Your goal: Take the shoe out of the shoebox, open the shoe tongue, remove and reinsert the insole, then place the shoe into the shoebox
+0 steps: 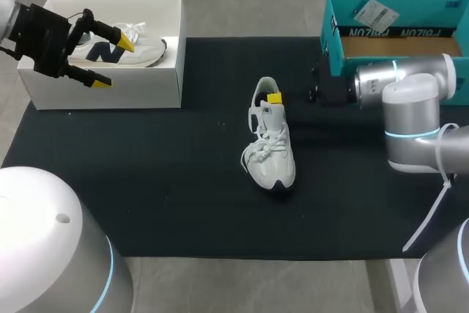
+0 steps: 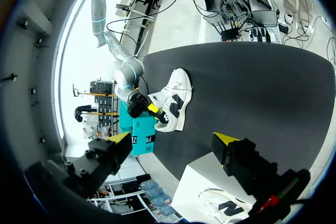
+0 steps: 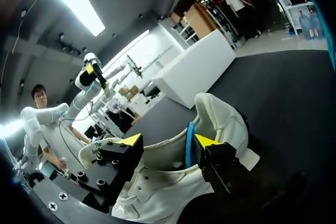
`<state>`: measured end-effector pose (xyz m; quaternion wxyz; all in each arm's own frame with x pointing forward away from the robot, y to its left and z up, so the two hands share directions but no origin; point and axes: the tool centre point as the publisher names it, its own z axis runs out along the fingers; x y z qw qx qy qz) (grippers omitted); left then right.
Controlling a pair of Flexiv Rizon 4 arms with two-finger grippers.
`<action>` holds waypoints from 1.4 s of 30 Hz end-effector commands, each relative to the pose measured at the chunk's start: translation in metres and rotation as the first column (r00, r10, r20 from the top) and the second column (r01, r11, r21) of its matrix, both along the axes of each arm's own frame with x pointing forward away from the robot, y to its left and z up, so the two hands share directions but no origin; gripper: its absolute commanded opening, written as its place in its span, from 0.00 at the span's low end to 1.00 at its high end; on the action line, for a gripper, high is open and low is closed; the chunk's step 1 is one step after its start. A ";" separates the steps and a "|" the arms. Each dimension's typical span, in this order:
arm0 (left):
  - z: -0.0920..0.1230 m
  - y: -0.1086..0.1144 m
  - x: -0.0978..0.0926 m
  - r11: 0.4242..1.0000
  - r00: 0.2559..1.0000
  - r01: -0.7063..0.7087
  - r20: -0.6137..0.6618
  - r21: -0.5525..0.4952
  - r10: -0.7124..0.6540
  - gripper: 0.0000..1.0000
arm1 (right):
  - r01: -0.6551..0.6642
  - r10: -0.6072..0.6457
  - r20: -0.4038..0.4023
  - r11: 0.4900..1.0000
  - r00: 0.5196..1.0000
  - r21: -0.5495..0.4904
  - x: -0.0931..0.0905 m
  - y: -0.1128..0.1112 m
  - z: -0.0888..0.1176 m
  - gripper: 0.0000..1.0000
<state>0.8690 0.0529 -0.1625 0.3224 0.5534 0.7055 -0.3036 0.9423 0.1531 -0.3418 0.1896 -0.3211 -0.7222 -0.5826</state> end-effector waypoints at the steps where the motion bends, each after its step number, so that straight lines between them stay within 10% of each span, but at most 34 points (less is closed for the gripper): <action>1: 0.000 0.000 0.000 1.000 1.000 -0.001 0.000 0.003 0.001 1.00 | 0.012 -0.012 0.012 1.000 1.000 -0.010 -0.003 -0.003 0.008 1.00; 9: 0.000 0.000 0.000 1.000 1.000 -0.001 0.000 0.003 0.001 1.00 | 0.047 -0.046 0.030 0.999 0.998 -0.011 -0.005 -0.007 0.019 1.00; 10: 0.000 0.000 0.000 1.000 1.000 -0.001 0.000 0.003 0.001 1.00 | 0.053 -0.053 0.032 0.999 0.998 -0.013 -0.005 -0.007 0.020 0.85; 11: 0.000 0.000 0.000 1.000 1.000 -0.001 0.000 0.003 0.001 1.00 | 0.060 -0.059 0.034 0.998 0.998 -0.016 -0.005 -0.007 0.021 0.46; 15: 0.000 0.000 0.000 1.000 1.000 -0.001 0.000 0.003 0.001 1.00 | 0.078 -0.077 0.037 0.997 0.996 -0.027 -0.001 -0.010 0.024 0.00; 26: 0.000 0.000 0.000 1.000 1.000 -0.001 0.000 0.003 0.001 1.00 | 0.136 -0.168 -0.107 0.956 0.980 -0.258 0.000 -0.023 0.055 0.00; 42: 0.000 0.000 0.000 1.000 1.000 -0.001 0.000 0.003 0.001 1.00 | 0.159 -0.195 -0.146 0.961 0.970 -0.228 -0.001 -0.023 0.060 0.00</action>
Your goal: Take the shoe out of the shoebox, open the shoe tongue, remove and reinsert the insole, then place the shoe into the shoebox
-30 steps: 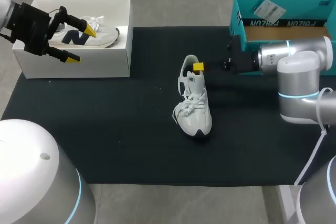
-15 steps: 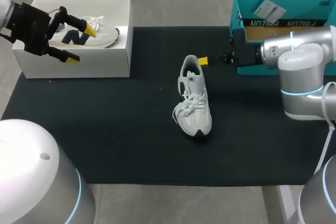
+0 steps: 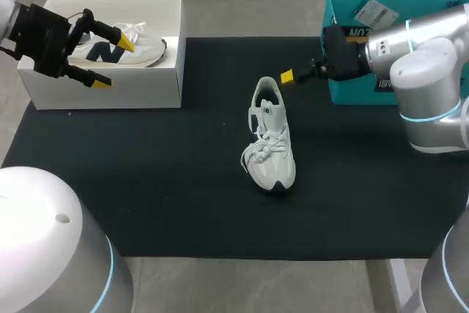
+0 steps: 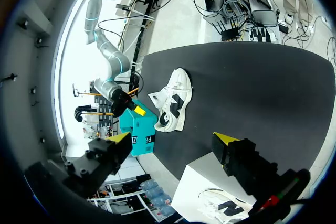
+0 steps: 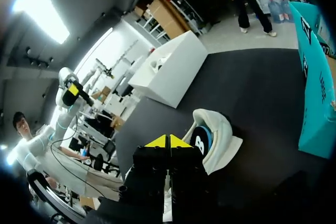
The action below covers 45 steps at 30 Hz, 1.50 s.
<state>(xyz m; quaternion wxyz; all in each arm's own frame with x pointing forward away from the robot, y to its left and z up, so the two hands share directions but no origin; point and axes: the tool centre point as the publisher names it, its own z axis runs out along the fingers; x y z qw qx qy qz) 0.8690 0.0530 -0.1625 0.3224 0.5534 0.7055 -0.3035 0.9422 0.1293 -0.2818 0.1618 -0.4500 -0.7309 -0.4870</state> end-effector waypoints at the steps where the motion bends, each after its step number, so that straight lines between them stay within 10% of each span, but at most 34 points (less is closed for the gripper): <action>1: 0.000 0.000 0.000 1.000 1.000 -0.001 0.000 0.003 0.001 1.00 | 0.003 -0.003 0.000 1.000 1.000 -0.001 -0.001 0.001 0.000 0.00; 5: 0.000 0.000 0.000 1.000 1.000 -0.001 0.000 0.003 0.001 1.00 | 0.003 -0.003 0.000 1.000 1.000 -0.001 -0.001 0.001 0.000 0.00; 8: 0.000 0.000 0.000 1.000 1.000 -0.001 0.000 0.003 0.001 1.00 | 0.138 -0.226 -0.272 0.942 0.935 -0.306 0.007 0.013 0.008 0.00; 16: 0.000 0.000 0.000 1.000 1.000 -0.001 0.000 0.003 0.001 1.00 | 0.192 -0.715 -0.336 0.547 0.613 -0.815 0.001 0.026 0.003 0.00; 40: 0.000 0.000 0.000 1.000 1.000 -0.001 0.000 0.003 0.001 1.00 | 0.000 -0.866 -0.029 0.033 0.499 -0.999 -0.005 0.028 -0.012 0.00; 45: 0.000 0.000 0.000 1.000 1.000 -0.001 0.000 0.003 0.001 1.00 | -0.006 -0.868 -0.020 0.020 0.497 -1.000 -0.005 0.028 -0.012 0.00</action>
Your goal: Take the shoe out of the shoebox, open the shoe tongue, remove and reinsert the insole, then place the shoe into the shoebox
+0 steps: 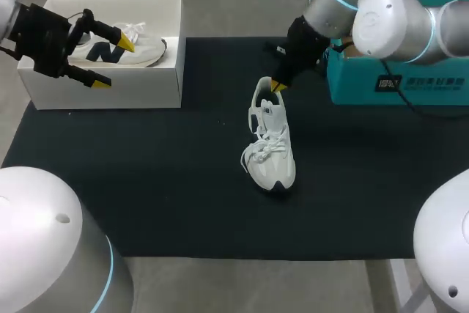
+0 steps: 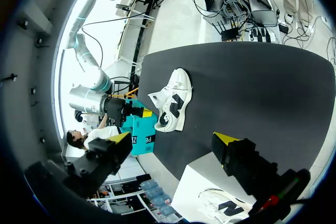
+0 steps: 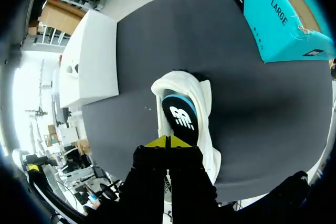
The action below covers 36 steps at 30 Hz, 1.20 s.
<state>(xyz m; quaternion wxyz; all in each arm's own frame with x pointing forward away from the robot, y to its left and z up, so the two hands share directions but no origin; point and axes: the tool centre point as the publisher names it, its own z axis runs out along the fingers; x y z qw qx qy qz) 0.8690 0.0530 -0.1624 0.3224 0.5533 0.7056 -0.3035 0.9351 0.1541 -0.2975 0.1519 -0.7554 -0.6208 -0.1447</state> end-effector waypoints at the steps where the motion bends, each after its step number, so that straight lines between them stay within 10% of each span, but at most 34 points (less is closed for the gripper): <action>1: 0.000 0.000 0.000 1.000 1.000 -0.001 0.000 0.003 0.001 1.00 | -0.013 -0.275 -0.249 0.646 0.929 -0.763 0.002 0.003 0.004 0.00; 4: 0.000 0.000 0.000 1.000 1.000 -0.001 0.000 0.003 0.001 1.00 | -0.013 -0.275 -0.249 0.646 0.929 -0.763 0.002 0.003 0.004 0.00; 10: 0.000 0.000 0.000 1.000 1.000 -0.001 0.000 0.003 0.001 1.00 | 0.278 -0.295 0.131 0.535 0.946 -0.798 0.018 0.010 -0.001 0.00; 14: 0.000 0.000 0.000 1.000 1.000 -0.001 0.000 0.003 0.001 1.00 | 0.426 -0.272 0.329 0.624 0.904 -0.655 0.019 0.008 -0.004 0.00; 26: 0.000 0.000 0.000 1.000 1.000 -0.001 0.000 0.003 0.001 1.00 | 0.350 -0.323 0.177 0.923 0.930 -0.158 0.019 0.011 -0.019 0.00; 36: 0.000 0.000 0.000 1.000 1.000 -0.001 0.000 0.003 0.001 1.00 | 0.095 -0.084 0.151 0.993 0.985 -0.064 0.011 0.022 -0.021 0.00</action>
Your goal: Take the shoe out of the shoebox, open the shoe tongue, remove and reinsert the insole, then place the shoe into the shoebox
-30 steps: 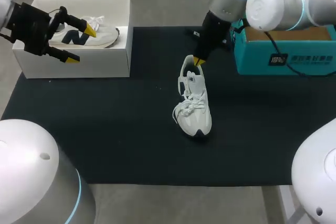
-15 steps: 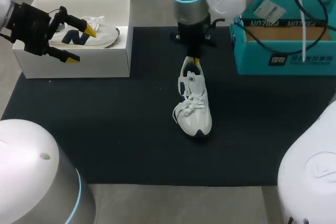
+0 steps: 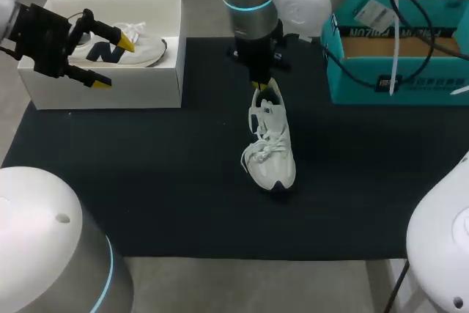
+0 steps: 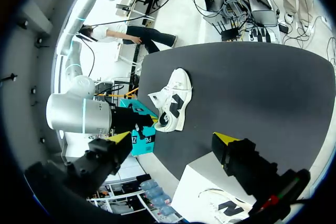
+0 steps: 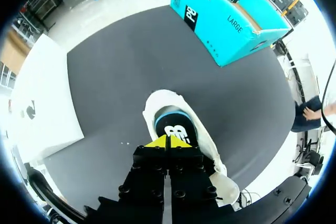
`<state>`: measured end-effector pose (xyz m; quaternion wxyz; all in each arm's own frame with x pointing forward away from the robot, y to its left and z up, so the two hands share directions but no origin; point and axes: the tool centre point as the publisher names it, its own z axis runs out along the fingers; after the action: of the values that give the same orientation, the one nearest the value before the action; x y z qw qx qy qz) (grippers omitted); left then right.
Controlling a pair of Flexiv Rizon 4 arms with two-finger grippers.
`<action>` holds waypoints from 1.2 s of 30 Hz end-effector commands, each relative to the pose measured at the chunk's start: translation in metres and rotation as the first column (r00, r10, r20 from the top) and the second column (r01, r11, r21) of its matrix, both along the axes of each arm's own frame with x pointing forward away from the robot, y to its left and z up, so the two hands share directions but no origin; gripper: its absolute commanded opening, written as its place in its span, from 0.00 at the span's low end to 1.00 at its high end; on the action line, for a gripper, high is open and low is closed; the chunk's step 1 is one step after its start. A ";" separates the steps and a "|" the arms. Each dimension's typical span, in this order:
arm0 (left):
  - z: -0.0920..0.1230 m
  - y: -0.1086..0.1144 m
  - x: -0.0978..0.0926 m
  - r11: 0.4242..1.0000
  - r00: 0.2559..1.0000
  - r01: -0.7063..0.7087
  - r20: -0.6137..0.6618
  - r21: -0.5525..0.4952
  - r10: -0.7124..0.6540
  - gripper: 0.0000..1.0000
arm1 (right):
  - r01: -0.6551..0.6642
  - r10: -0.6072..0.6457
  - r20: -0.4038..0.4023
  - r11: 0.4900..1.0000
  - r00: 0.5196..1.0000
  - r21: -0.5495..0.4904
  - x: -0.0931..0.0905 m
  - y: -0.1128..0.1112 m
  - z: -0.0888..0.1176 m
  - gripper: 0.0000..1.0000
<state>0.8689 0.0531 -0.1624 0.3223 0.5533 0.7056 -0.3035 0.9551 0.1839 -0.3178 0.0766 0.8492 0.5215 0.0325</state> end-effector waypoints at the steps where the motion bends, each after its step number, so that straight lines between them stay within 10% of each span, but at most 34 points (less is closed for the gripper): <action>1: 0.000 0.000 0.000 1.000 1.000 -0.001 0.000 0.003 0.001 1.00 | -0.292 0.256 0.145 0.886 0.956 0.360 -0.010 -0.007 -0.001 0.00; 19: 0.000 0.000 0.000 1.000 1.000 -0.001 0.000 0.003 0.001 1.00 | -0.352 0.329 0.125 0.894 0.936 0.276 -0.008 -0.005 -0.003 0.00; 36: 0.000 0.000 0.000 1.000 1.000 -0.001 0.000 0.003 0.001 1.00 | -0.348 0.329 0.157 0.930 0.931 0.114 0.007 -0.020 -0.047 0.00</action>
<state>0.8689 0.0530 -0.1624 0.3224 0.5534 0.7055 -0.3035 0.9537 0.1571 -0.3564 0.0502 0.7448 0.6497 0.1438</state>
